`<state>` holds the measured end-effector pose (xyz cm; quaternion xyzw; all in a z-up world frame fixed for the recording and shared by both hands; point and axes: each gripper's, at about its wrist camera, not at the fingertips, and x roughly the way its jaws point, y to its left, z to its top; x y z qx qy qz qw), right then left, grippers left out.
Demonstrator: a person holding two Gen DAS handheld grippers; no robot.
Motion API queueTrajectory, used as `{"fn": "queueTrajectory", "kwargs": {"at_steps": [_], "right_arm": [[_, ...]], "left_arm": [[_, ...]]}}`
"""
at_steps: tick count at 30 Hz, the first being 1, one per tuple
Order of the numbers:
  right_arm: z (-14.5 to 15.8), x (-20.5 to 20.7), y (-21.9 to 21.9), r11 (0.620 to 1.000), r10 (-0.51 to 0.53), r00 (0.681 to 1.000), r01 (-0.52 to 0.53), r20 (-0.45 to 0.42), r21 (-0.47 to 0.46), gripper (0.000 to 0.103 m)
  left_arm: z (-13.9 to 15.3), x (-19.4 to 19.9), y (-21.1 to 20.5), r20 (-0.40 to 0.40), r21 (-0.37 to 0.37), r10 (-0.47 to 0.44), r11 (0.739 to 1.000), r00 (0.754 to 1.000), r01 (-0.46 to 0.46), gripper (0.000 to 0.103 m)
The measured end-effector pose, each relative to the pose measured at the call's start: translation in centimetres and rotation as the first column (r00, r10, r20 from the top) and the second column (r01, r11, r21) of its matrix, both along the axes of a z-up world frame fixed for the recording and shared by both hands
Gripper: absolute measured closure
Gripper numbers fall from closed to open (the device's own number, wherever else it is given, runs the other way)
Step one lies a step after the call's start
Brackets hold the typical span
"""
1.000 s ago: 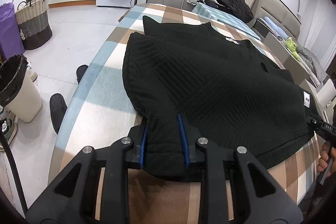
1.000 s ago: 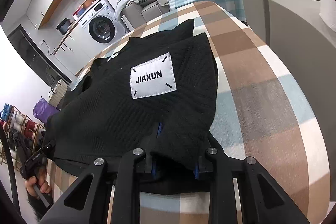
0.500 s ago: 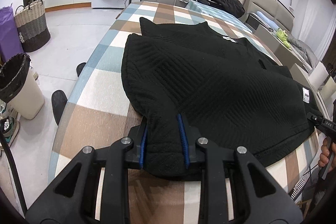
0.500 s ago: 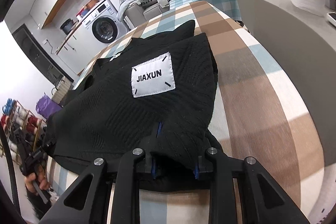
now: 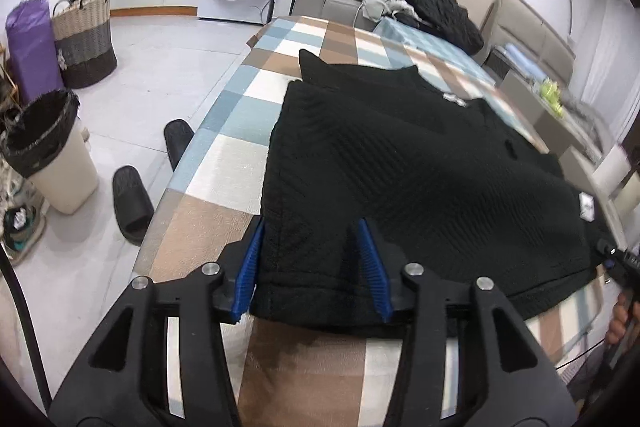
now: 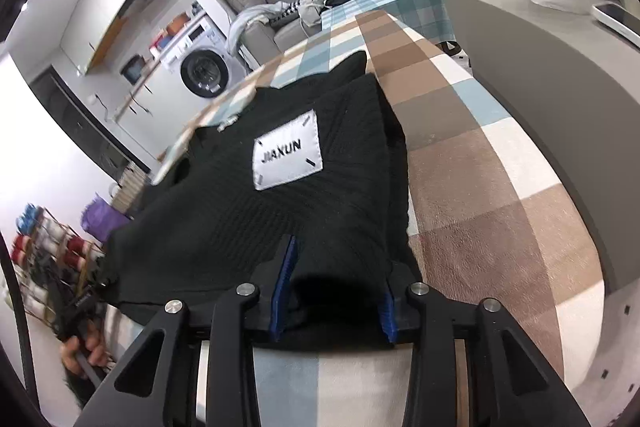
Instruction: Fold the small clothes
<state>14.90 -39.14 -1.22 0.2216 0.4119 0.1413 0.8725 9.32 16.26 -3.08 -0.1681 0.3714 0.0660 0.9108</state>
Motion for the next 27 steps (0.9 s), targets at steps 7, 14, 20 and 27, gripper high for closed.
{"fn": "queueTrajectory", "kwargs": {"at_steps": [7,14,20,27], "right_arm": [[1.4,-1.0,0.3,0.999,0.038,0.997,-0.040,0.072,0.033,0.065],[0.2,-0.5,-0.5,0.996,-0.073,0.997,0.071,0.038,0.049,0.087],[1.8,-0.7,-0.8,0.993,-0.098,0.989,0.091,0.109,0.070,0.095],[4.8,3.4,-1.4,0.983,-0.137,0.980,0.117,0.144,0.138,0.096]], "left_arm": [[0.5,-1.6,-0.3,0.021,0.010,-0.018,1.000,1.000,0.018,0.060],[0.7,-1.6,0.1,0.055,-0.027,0.010,1.000,0.998,-0.009,0.094],[2.9,-1.5,-0.2,0.136,0.009,0.015,1.000,0.991,-0.017,0.097],[6.5,1.7,1.3,0.205,0.003,0.042,0.999,0.978,-0.043,0.097]]}}
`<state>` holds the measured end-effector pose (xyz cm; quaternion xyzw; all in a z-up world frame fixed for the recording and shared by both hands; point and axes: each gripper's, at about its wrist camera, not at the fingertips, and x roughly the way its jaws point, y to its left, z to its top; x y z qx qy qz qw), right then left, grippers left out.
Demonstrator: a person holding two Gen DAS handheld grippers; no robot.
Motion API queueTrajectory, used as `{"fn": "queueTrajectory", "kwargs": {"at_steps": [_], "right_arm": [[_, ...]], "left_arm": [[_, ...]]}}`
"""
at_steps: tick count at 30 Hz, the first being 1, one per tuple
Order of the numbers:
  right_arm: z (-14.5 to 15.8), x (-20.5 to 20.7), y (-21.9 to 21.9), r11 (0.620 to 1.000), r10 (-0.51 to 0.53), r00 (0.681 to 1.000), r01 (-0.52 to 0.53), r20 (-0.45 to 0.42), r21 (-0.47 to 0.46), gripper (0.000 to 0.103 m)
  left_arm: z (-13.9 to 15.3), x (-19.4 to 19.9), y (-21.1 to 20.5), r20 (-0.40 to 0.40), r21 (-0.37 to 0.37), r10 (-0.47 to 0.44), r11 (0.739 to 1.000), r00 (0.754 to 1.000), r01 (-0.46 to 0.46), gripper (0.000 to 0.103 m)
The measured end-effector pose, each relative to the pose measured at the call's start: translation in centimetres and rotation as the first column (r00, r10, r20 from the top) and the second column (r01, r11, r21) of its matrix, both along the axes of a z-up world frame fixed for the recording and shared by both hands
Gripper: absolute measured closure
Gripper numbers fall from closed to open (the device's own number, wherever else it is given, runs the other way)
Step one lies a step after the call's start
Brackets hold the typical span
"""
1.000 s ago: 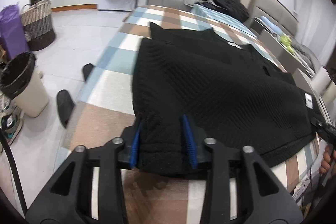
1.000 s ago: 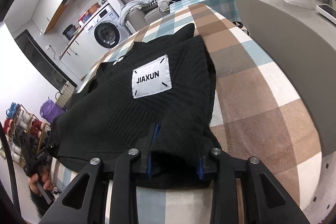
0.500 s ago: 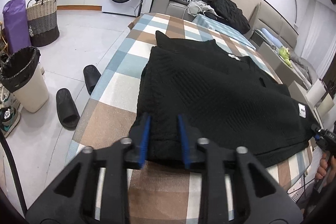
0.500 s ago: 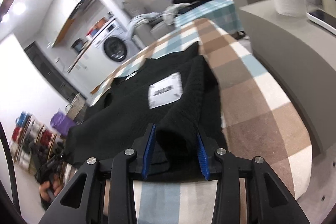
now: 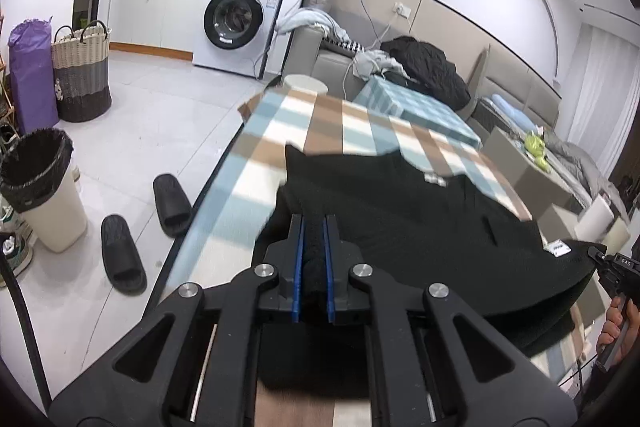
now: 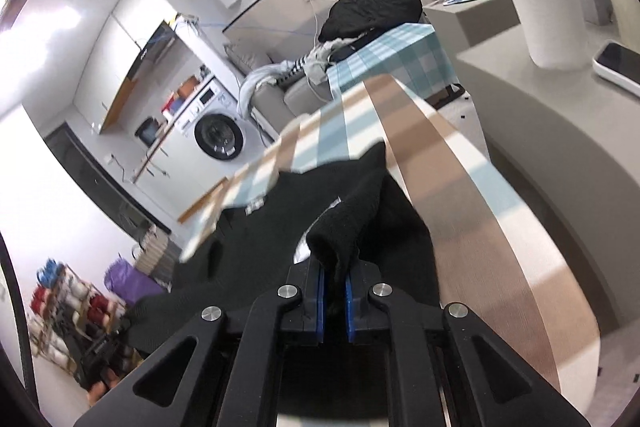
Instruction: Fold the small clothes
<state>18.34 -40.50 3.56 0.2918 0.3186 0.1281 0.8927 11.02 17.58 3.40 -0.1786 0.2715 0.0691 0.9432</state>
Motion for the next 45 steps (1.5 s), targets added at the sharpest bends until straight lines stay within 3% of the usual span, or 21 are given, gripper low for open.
{"fn": "queueTrajectory", "kwargs": {"at_steps": [6,10,16,21,25,27,29,33,38,42,45], "right_arm": [[1.7,4.3,0.0,0.999,-0.037,0.999,0.037,0.008,0.022,0.096],[1.8,7.2,0.8,0.998,-0.065,0.998,0.065,-0.004,-0.009,0.096],[-0.5,9.5,1.5,0.993,-0.083,0.993,0.077,-0.078,-0.085,0.095],[-3.0,9.2,1.0,0.989,-0.075,0.985,0.054,-0.153,-0.134,0.095],[-4.4,8.5,1.1,0.982,-0.055,0.976,0.014,-0.213,-0.186,0.084],[-4.3,7.2,1.0,0.981,-0.025,0.977,-0.016,-0.211,-0.191,0.071],[-4.2,5.6,0.8,0.981,0.011,0.981,-0.048,-0.193,-0.189,0.060],[-4.8,2.3,1.1,0.966,0.086,0.976,-0.131,-0.202,-0.222,0.059],[-5.6,0.3,2.2,0.944,0.125,0.972,-0.178,-0.199,-0.276,0.055],[-5.3,-0.7,3.5,0.927,0.174,0.963,-0.230,-0.204,-0.296,0.051],[-5.2,-1.2,5.0,0.894,0.203,0.960,-0.263,-0.194,-0.363,0.051]], "left_arm": [[1.7,4.6,1.4,0.006,-0.008,0.004,1.000,1.000,-0.004,0.097],[1.1,8.6,2.3,-0.017,-0.010,0.018,1.000,1.000,-0.019,0.097],[-1.5,13.2,2.7,-0.103,0.012,0.004,1.000,0.995,-0.003,0.097],[-3.5,13.3,1.9,-0.152,0.058,-0.013,0.998,0.988,0.022,0.095],[-5.1,12.1,1.6,-0.221,0.070,-0.007,0.997,0.975,0.023,0.079],[-5.6,10.6,1.7,-0.239,0.036,-0.013,0.999,0.971,0.022,0.073],[-5.8,9.0,1.7,-0.239,0.025,-0.016,0.999,0.971,0.023,0.060],[-6.5,5.8,0.6,-0.246,0.035,-0.038,0.998,0.969,0.048,0.047],[-8.1,4.4,-1.1,-0.290,0.049,-0.080,0.994,0.954,0.098,0.046],[-8.4,3.7,-1.8,-0.285,0.064,-0.077,0.993,0.955,0.099,0.047],[-8.4,3.6,-2.7,-0.283,0.082,-0.116,0.986,0.952,0.144,0.072]]}}
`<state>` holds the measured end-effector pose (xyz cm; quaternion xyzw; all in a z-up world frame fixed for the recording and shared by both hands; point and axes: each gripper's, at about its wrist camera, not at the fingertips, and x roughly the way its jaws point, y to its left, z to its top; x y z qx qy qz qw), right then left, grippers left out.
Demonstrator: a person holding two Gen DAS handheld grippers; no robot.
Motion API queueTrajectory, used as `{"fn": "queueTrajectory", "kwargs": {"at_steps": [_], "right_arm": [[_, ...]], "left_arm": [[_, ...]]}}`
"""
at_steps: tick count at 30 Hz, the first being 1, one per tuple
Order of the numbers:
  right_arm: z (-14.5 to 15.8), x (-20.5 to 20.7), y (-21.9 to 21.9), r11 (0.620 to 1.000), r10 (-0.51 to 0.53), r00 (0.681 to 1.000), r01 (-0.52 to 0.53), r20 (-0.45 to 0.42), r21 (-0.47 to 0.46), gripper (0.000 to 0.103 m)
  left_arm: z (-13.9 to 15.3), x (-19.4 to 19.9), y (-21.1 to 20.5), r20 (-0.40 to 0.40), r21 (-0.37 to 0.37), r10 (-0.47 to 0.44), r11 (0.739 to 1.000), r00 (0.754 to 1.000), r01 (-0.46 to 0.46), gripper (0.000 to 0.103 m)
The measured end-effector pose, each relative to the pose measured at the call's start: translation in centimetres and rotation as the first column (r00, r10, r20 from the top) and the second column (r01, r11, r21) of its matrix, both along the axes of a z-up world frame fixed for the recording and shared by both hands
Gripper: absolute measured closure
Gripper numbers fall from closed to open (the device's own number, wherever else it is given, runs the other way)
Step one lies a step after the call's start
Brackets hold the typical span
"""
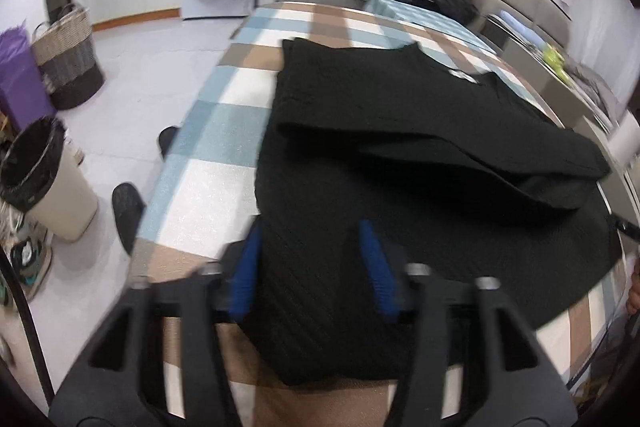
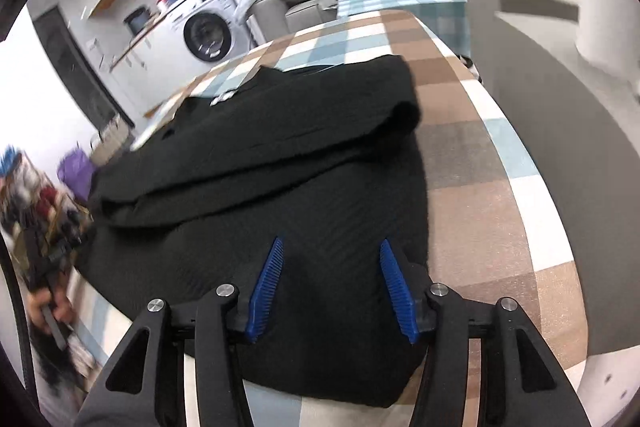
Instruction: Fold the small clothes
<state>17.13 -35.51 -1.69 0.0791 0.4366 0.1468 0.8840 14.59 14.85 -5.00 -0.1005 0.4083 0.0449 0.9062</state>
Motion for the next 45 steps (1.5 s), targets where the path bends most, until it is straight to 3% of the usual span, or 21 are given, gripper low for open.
{"fn": "queueTrajectory", "kwargs": {"at_steps": [2,3,6,15,18,19,20,24,25,28,30,37,41,45], "right_arm": [[-0.2,-0.1,0.6,0.999,0.002,1.000,-0.002,0.010,-0.043,0.055],[-0.5,-0.1,0.9,0.998,-0.001,1.000,0.001,-0.001,-0.063,0.063],[-0.6,-0.6,1.4,0.994,0.010,1.000,-0.008,0.017,-0.111,0.068],[-0.5,-2.5,1.0,0.994,0.028,1.000,-0.027,0.002,-0.110,0.068],[-0.4,-3.2,0.7,0.995,0.030,1.000,-0.030,-0.004,-0.097,0.068],[-0.4,-3.1,0.6,0.996,0.026,1.000,-0.027,-0.006,-0.086,0.066],[-0.3,-3.0,0.3,0.997,0.016,1.000,-0.017,-0.009,-0.070,0.062],[1.5,-2.5,-1.0,0.998,-0.037,0.999,0.036,0.036,0.051,0.060],[2.1,-2.4,-1.2,0.995,-0.048,0.997,0.044,0.052,0.085,0.059],[3.1,-2.1,-1.4,0.988,-0.051,0.997,0.043,0.058,0.146,0.053],[3.0,-1.4,-1.3,0.982,-0.047,0.998,0.040,0.032,0.187,0.049],[1.3,-0.3,-1.1,0.960,-0.032,0.998,0.046,-0.058,0.276,0.049],[1.4,-1.0,-1.1,0.959,-0.034,0.998,0.045,-0.047,0.279,0.049],[1.6,-1.5,-1.4,0.959,-0.033,0.999,0.041,-0.033,0.282,0.047]], "left_arm": [[0.1,-0.1,-0.9,0.006,0.040,-0.023,0.999,1.000,0.023,0.081],[0.2,-0.1,-1.4,0.005,0.068,-0.031,0.997,0.999,0.031,0.082],[0.3,-0.6,-2.1,0.003,0.101,-0.042,0.994,0.999,0.042,0.084],[0.9,-4.2,-2.6,0.003,0.123,-0.051,0.991,0.999,0.051,0.084],[1.1,-5.0,-2.2,0.001,0.110,-0.034,0.993,0.999,0.033,0.076],[1.2,-5.1,-2.1,-0.002,0.102,-0.023,0.995,1.000,0.023,0.068],[1.5,-5.2,-1.7,-0.006,0.082,-0.003,0.997,1.000,0.003,0.059],[3.1,-6.2,-0.3,0.064,-0.076,0.005,0.997,0.998,0.000,0.054],[3.7,-6.3,0.1,0.085,-0.140,-0.003,0.990,0.996,0.015,0.049],[4.1,-5.8,0.9,0.105,-0.238,0.005,0.971,0.994,0.020,0.040],[3.9,-4.8,1.0,0.078,-0.269,0.018,0.963,0.997,0.004,0.040],[2.3,-2.6,2.0,0.011,-0.434,0.059,0.900,0.998,-0.049,0.040],[3.3,-3.8,2.6,0.028,-0.440,0.086,0.896,0.996,-0.065,0.040],[5.2,-5.7,2.2,0.084,-0.368,0.094,0.928,0.992,-0.057,0.040]]}}
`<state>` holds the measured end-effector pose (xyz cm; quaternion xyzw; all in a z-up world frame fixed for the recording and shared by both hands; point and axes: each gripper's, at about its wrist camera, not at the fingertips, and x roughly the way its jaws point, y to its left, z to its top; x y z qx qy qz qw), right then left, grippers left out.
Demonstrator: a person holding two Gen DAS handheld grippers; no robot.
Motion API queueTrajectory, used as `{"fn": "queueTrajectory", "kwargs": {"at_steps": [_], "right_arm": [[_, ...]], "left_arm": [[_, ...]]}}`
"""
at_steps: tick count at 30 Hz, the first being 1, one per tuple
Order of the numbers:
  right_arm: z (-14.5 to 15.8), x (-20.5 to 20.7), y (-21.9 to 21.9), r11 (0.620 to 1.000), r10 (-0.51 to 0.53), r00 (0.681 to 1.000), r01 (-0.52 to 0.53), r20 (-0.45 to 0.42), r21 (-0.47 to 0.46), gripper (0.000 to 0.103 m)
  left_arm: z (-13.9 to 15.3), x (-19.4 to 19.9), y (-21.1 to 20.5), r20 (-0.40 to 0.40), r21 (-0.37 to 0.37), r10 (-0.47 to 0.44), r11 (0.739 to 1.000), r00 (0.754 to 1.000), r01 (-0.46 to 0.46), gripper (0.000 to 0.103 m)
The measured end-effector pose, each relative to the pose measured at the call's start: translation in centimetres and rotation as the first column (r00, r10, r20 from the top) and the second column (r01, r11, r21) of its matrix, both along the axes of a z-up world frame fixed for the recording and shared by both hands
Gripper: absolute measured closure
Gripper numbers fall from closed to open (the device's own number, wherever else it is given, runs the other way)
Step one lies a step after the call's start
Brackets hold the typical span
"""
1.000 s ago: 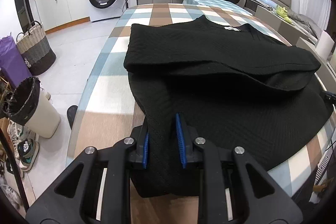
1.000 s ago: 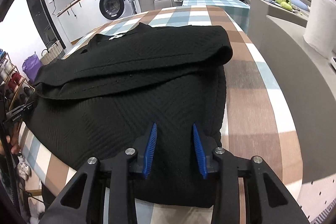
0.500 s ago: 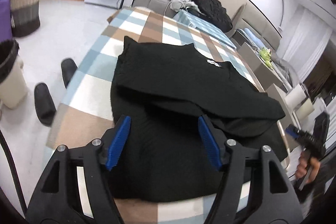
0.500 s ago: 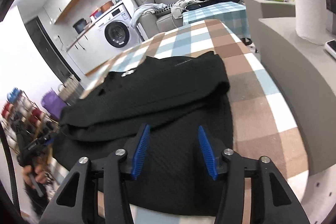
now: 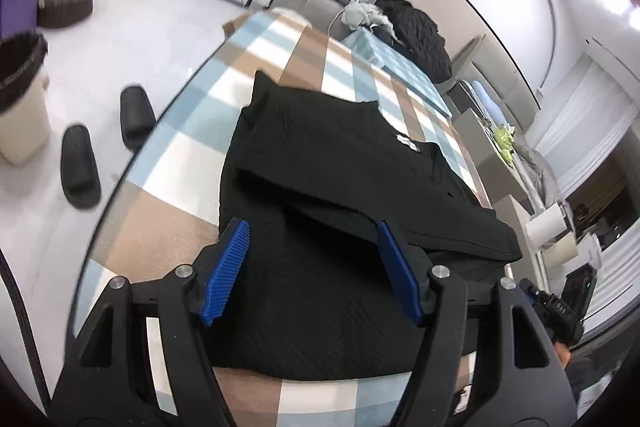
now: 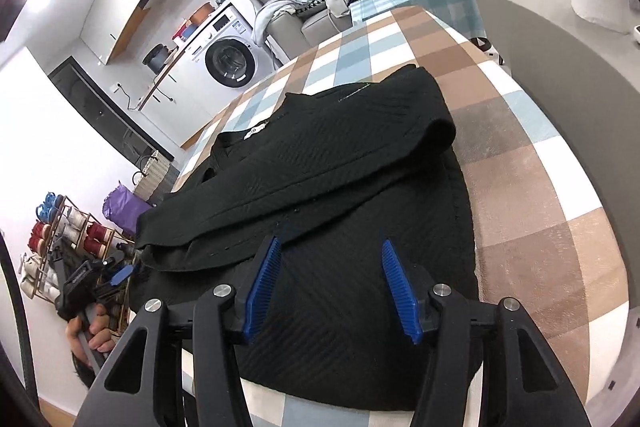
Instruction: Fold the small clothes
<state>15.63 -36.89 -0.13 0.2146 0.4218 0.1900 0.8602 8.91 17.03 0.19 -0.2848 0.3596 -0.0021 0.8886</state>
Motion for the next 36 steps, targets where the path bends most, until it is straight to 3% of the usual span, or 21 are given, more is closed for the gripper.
{"fn": "queueTrajectory", "kwargs": {"at_steps": [4,6,9,13,16,21,24,26,27,29,33,36], "right_arm": [[-0.5,0.2,0.1,1.000,0.000,1.000,0.000,-0.013,0.014,0.047],[-0.6,0.2,0.0,1.000,0.003,1.000,-0.003,-0.017,0.021,0.047],[-0.7,0.2,0.0,1.000,-0.001,1.000,0.001,-0.020,0.022,0.047],[-0.8,0.2,-0.3,1.000,-0.008,1.000,0.009,-0.021,0.027,0.047],[-1.0,0.4,-0.5,0.999,-0.019,0.999,0.020,-0.026,0.036,0.047],[-1.6,0.9,-0.8,0.998,-0.031,0.999,0.034,-0.043,0.052,0.047],[-1.6,1.1,-1.2,0.997,-0.047,0.998,0.050,-0.046,0.065,0.047],[-1.6,1.3,-1.9,0.994,-0.066,0.996,0.070,-0.057,0.085,0.047],[-1.6,1.5,-2.5,0.990,-0.086,0.994,0.092,-0.062,0.106,0.047],[-1.7,1.9,-3.8,0.982,-0.125,0.989,0.134,-0.074,0.132,0.047],[-1.7,3.3,-5.5,0.966,-0.167,0.982,0.180,-0.085,0.185,0.047],[-1.4,4.8,-5.4,0.970,-0.181,0.981,0.189,-0.068,0.150,0.047]], "left_arm": [[0.0,0.4,-1.7,0.003,-0.012,-0.077,0.997,0.997,0.077,0.040],[-1.0,1.5,-2.8,-0.027,-0.050,-0.137,0.990,0.990,0.135,0.040],[-2.7,2.7,-3.6,-0.075,-0.077,-0.155,0.986,0.985,0.149,0.040],[-3.7,3.7,-2.7,-0.056,-0.126,-0.127,0.985,0.990,0.120,0.038],[-3.7,4.3,-1.5,-0.034,-0.149,-0.056,0.988,0.998,0.051,0.037],[-3.2,5.8,-0.3,-0.008,-0.133,0.008,0.991,1.000,-0.009,0.038],[-3.2,6.5,0.2,0.001,-0.136,0.050,0.989,0.999,-0.049,0.052],[-3.1,6.7,0.7,0.014,-0.161,0.069,0.985,0.998,-0.066,0.084],[-3.0,6.8,0.9,0.021,-0.168,0.066,0.984,0.998,-0.061,0.089],[-2.2,6.7,1.3,0.060,-0.163,0.076,0.984,0.995,-0.065,0.097],[-0.7,6.6,1.5,0.092,-0.135,0.069,0.989,0.993,-0.056,0.097],[-0.4,6.8,1.6,0.094,-0.124,0.067,0.991,0.993,-0.056,0.098]]}}
